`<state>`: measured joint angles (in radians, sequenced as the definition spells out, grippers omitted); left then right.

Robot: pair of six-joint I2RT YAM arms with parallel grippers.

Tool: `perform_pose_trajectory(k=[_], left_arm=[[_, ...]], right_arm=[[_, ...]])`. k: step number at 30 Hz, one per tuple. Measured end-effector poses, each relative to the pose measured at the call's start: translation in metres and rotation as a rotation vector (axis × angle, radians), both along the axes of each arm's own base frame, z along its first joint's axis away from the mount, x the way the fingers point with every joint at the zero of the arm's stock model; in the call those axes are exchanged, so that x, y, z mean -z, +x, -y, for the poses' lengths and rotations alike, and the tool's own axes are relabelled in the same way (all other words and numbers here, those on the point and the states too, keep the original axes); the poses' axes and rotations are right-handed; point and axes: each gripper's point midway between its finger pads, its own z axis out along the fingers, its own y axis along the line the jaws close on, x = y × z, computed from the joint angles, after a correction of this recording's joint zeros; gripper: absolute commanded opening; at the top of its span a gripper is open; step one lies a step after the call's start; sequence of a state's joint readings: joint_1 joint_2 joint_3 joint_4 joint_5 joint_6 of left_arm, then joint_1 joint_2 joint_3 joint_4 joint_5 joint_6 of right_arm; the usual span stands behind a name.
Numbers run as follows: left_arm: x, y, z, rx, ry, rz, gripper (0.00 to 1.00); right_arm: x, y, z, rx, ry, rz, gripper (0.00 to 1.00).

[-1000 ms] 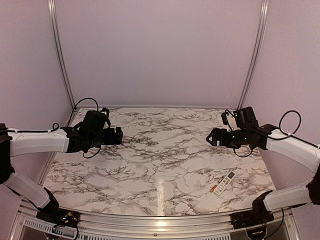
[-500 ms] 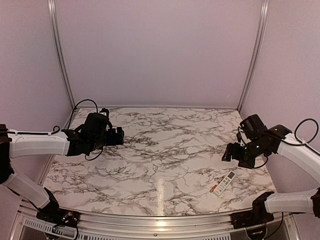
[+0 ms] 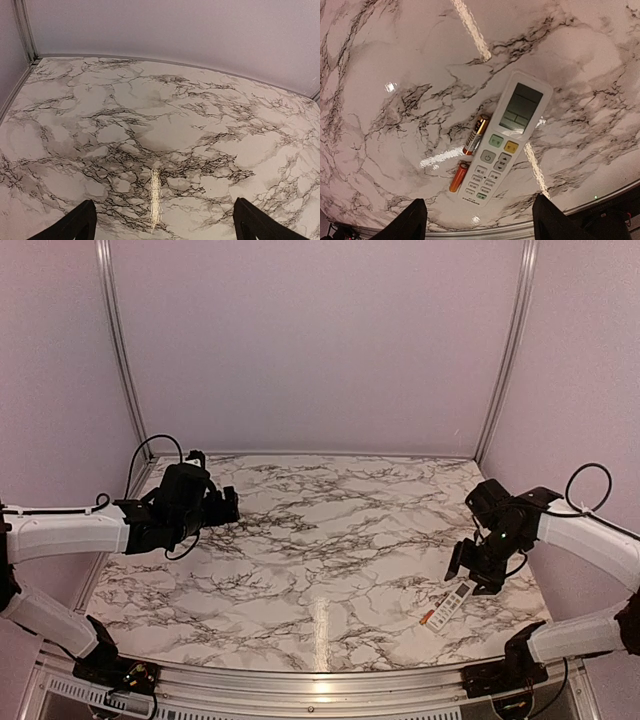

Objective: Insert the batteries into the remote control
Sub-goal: Move the remote control to the center of the board.

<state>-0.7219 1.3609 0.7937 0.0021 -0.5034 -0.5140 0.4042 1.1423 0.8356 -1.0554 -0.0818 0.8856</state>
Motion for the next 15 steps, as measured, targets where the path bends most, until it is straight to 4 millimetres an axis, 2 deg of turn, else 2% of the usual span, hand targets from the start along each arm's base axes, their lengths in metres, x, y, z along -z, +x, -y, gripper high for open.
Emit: perform_pose_trajectory(k=[15], left_arm=[[0.002, -0.002, -0.012, -0.054, 0.022, -0.006, 0.99]], right_arm=[[0.04, -0.017, 0.001, 0.059, -0.031, -0.177, 0.7]])
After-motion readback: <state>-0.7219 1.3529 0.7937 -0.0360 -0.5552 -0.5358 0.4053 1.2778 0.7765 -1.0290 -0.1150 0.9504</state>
